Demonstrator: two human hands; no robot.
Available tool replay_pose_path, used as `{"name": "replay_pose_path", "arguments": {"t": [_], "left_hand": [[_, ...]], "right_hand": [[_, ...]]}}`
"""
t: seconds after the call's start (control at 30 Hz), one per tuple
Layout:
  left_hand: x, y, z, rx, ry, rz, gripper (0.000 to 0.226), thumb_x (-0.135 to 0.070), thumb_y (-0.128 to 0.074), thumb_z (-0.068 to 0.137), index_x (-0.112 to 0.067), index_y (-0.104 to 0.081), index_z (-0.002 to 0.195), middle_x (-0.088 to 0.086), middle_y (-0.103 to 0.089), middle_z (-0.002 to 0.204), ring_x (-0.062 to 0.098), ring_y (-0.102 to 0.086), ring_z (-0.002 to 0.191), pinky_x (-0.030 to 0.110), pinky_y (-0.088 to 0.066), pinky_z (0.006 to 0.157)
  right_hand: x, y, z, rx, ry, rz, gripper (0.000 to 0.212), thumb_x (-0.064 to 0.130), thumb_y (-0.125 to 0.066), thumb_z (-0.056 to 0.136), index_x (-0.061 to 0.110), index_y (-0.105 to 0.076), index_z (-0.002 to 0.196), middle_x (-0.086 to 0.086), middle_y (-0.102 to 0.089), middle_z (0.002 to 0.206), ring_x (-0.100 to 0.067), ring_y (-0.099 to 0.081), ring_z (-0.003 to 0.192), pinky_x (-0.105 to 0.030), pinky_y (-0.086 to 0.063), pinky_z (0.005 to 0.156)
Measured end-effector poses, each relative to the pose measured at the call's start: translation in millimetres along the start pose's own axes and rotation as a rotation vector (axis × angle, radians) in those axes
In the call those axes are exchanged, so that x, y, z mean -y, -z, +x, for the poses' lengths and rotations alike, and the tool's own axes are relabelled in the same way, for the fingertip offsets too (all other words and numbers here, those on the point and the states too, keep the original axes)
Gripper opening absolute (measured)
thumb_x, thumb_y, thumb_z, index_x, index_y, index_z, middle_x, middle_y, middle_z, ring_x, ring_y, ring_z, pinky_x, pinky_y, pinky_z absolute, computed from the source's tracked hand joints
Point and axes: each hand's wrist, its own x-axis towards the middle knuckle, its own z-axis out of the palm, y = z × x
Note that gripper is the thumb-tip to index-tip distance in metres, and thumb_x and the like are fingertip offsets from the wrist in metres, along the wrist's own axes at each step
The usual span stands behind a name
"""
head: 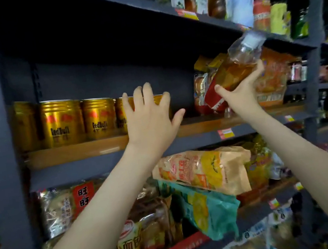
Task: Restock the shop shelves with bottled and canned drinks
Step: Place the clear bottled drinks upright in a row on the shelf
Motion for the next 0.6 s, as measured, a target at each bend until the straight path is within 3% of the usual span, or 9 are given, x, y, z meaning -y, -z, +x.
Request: {"name": "replay_pose_path", "arguments": {"t": [0.1,0.2,0.37,0.6], "left_hand": [[-9,-10,11,0.025,0.056,0.064,0.071,-0.061,-0.018,0.089,-0.019,-0.058,0.129,0.023,-0.048,0.139,0.042,-0.044,0.128,0.06,-0.03,0.106],[-15,-16,14,0.051,0.1,0.117,0.076,-0.064,-0.011,0.091,-0.018,-0.051,0.137,0.022,-0.051,0.136,0.042,-0.045,0.127,0.062,-0.031,0.103],[-18,-21,13,0.079,0.095,0.212,0.078,-0.065,-0.009,0.092,-0.016,-0.047,0.141,0.023,-0.056,0.129,0.043,-0.047,0.125,0.062,-0.034,0.101],[-14,-8,9,0.076,0.076,0.179,0.066,-0.054,-0.016,0.096,-0.015,-0.05,0.138,0.022,-0.055,0.132,0.04,-0.049,0.125,0.058,-0.035,0.104]], "right_hand": [[-21,3,12,0.132,0.023,-0.042,0.105,0.018,-0.08,0.078,0.013,-0.002,0.149,-0.01,-0.017,0.154,-0.01,-0.024,0.132,-0.028,-0.023,0.113],[-35,1,19,0.238,0.003,-0.095,0.104,0.03,-0.083,0.073,0.02,-0.011,0.148,-0.008,-0.031,0.15,-0.022,-0.034,0.136,-0.045,-0.031,0.114],[-40,0,33,0.261,0.047,-0.422,0.103,0.046,-0.075,0.077,0.012,-0.011,0.151,-0.013,-0.022,0.149,-0.034,-0.021,0.139,-0.048,-0.024,0.112],[-35,3,29,0.265,0.034,-0.521,0.108,0.047,-0.073,0.079,0.013,-0.001,0.153,-0.018,-0.019,0.15,-0.039,-0.019,0.139,-0.051,-0.02,0.112]]}}
